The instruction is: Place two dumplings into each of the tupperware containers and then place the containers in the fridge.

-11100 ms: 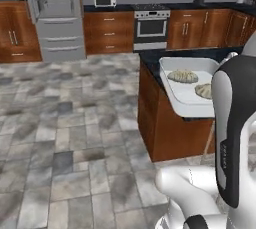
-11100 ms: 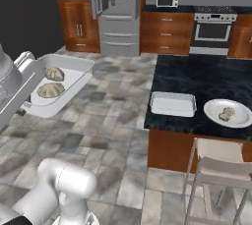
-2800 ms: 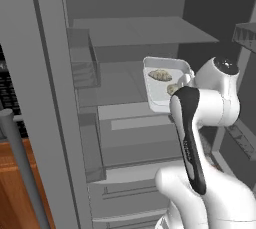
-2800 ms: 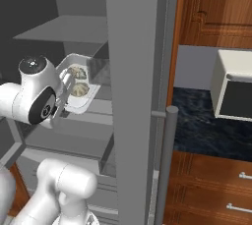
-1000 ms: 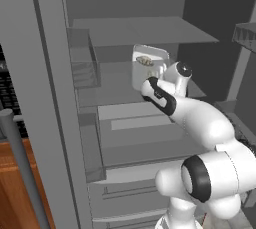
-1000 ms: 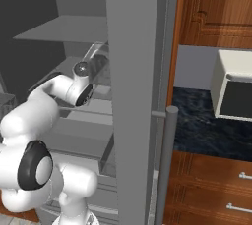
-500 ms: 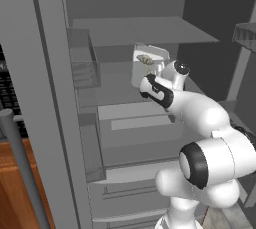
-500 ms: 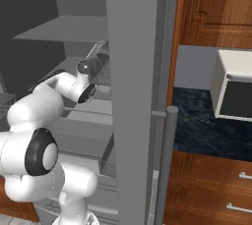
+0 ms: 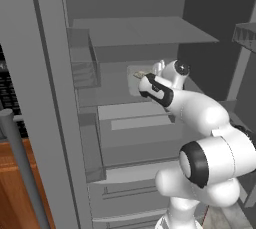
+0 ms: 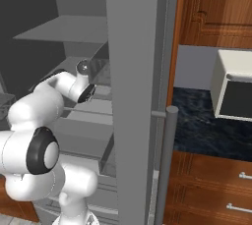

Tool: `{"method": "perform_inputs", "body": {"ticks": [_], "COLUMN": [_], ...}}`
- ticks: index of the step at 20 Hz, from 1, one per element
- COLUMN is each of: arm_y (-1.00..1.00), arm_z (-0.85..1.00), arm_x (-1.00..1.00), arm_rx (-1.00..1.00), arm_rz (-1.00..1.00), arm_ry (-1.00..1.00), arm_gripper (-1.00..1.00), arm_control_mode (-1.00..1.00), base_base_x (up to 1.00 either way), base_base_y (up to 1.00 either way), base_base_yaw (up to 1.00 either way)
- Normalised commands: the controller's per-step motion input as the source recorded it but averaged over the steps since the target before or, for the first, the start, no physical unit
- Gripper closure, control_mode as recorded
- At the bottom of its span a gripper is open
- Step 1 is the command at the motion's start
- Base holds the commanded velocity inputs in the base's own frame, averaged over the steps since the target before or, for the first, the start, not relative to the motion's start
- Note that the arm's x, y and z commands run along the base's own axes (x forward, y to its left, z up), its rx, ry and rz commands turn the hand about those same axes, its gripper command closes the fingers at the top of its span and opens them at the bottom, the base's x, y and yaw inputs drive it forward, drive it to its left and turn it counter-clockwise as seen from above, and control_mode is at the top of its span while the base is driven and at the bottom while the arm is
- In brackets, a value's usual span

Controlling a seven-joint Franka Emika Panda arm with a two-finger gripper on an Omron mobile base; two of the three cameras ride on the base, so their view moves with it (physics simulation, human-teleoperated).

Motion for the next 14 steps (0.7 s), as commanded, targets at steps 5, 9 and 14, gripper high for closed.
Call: {"method": "perform_inputs", "body": {"ticks": [5,9,14], "arm_y": [0.0,0.0,0.02], "arm_z": [0.09,0.29,0.82], "arm_x": [-0.12,-0.72,-0.57], "arm_rx": [0.01,0.0,0.0], "arm_rz": [0.0,-0.07,-0.07], "arm_ry": [-0.27,-0.18,0.01], "arm_gripper": [-1.0,-1.0,-1.0], "arm_control_mode": [-1.0,-1.0,-1.0], "base_base_x": [0.0,0.0,0.0], "base_base_y": [0.0,0.0,0.0], "base_base_yaw": [0.0,0.0,0.0]}}
